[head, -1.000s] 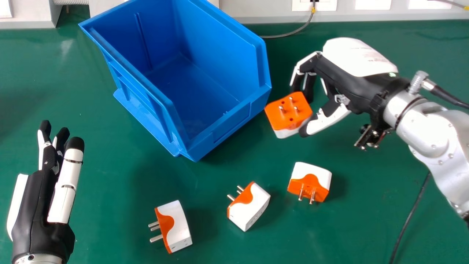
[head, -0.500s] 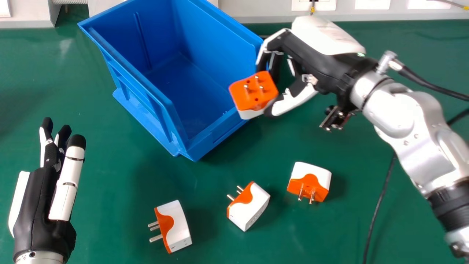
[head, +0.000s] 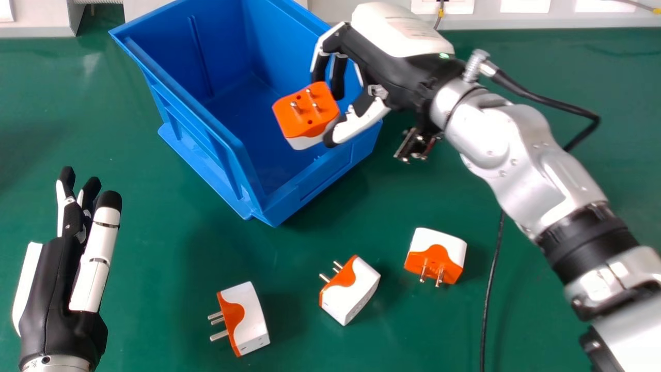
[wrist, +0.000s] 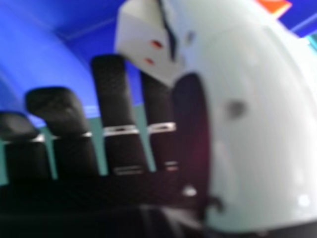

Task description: Pick all objects and put in blue box

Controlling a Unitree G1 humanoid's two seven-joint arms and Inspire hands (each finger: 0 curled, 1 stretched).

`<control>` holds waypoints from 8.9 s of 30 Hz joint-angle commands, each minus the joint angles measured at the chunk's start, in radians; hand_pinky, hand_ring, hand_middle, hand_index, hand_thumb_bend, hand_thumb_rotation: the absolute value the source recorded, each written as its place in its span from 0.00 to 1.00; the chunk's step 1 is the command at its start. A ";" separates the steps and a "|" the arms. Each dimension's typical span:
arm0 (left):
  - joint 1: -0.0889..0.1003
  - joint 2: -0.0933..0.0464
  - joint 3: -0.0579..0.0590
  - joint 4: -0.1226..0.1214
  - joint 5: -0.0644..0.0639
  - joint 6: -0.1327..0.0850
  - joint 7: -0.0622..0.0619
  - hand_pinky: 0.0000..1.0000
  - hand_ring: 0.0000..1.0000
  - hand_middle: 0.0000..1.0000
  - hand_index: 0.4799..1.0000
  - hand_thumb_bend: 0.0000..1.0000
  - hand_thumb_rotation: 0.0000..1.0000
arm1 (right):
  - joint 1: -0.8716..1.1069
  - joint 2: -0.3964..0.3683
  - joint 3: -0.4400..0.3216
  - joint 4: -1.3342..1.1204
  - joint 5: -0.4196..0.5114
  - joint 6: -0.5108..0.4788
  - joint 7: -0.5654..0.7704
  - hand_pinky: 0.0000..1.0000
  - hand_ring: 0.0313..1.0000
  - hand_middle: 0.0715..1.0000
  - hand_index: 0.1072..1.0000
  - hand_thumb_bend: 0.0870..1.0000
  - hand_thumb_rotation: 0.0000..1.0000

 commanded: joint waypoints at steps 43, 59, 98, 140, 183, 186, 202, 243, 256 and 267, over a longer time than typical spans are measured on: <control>0.081 -0.055 -0.055 -0.136 0.016 -0.009 0.038 0.95 1.00 1.00 1.00 0.40 0.78 | -0.440 0.287 0.102 0.564 -0.027 0.187 -0.187 0.37 0.53 0.64 0.44 0.43 0.00; 0.078 -0.053 -0.062 -0.144 0.016 -0.005 0.045 0.95 1.00 1.00 1.00 0.39 0.79 | -0.450 0.299 0.124 0.570 -0.046 0.162 -0.272 0.41 0.59 0.64 0.46 0.42 0.00; -0.005 0.002 -0.036 -0.071 0.011 0.015 0.019 0.97 1.00 1.00 1.00 0.39 0.78 | 0.541 -0.312 -0.179 -0.810 -0.025 0.005 -0.170 0.86 0.93 0.94 0.93 0.50 0.53; 0.000 -0.001 -0.029 -0.099 -0.008 0.042 0.022 0.98 1.00 1.00 1.00 0.39 0.78 | 0.873 -0.261 -0.172 -0.827 -0.169 0.187 0.007 1.00 1.00 1.00 1.00 0.51 0.59; -0.048 0.013 -0.020 -0.093 -0.021 0.081 0.014 0.98 1.00 1.00 1.00 0.41 0.79 | 0.700 -0.281 -0.003 -0.570 -0.254 0.274 0.178 1.00 1.00 1.00 1.00 0.53 0.66; -0.048 0.014 -0.019 -0.092 -0.022 0.082 0.012 0.98 1.00 1.00 1.00 0.41 0.79 | 0.688 -0.280 0.005 -0.551 -0.252 0.271 0.185 1.00 1.00 1.00 1.00 0.52 0.65; -0.052 0.022 -0.004 -0.089 -0.027 0.091 0.007 0.98 1.00 1.00 1.00 0.42 0.79 | 0.635 -0.289 0.040 -0.496 -0.254 0.271 0.235 0.97 1.00 1.00 1.00 0.48 0.62; -0.032 0.020 0.002 -0.144 -0.022 0.122 0.016 0.97 1.00 1.00 1.00 0.41 0.80 | 0.539 -0.314 0.100 -0.386 -0.225 0.177 0.191 0.54 0.59 0.63 0.62 0.44 0.23; -0.039 0.021 0.001 -0.156 -0.024 0.144 0.018 0.97 1.00 1.00 1.00 0.43 0.81 | 0.531 -0.329 0.094 -0.349 -0.186 0.120 0.166 0.41 0.44 0.49 0.48 0.46 0.05; -0.047 0.023 0.003 -0.155 -0.024 0.155 0.019 0.97 1.00 1.00 1.00 0.44 0.82 | 0.537 -0.323 0.083 -0.341 -0.173 0.123 0.132 0.48 0.53 0.55 0.44 0.44 0.12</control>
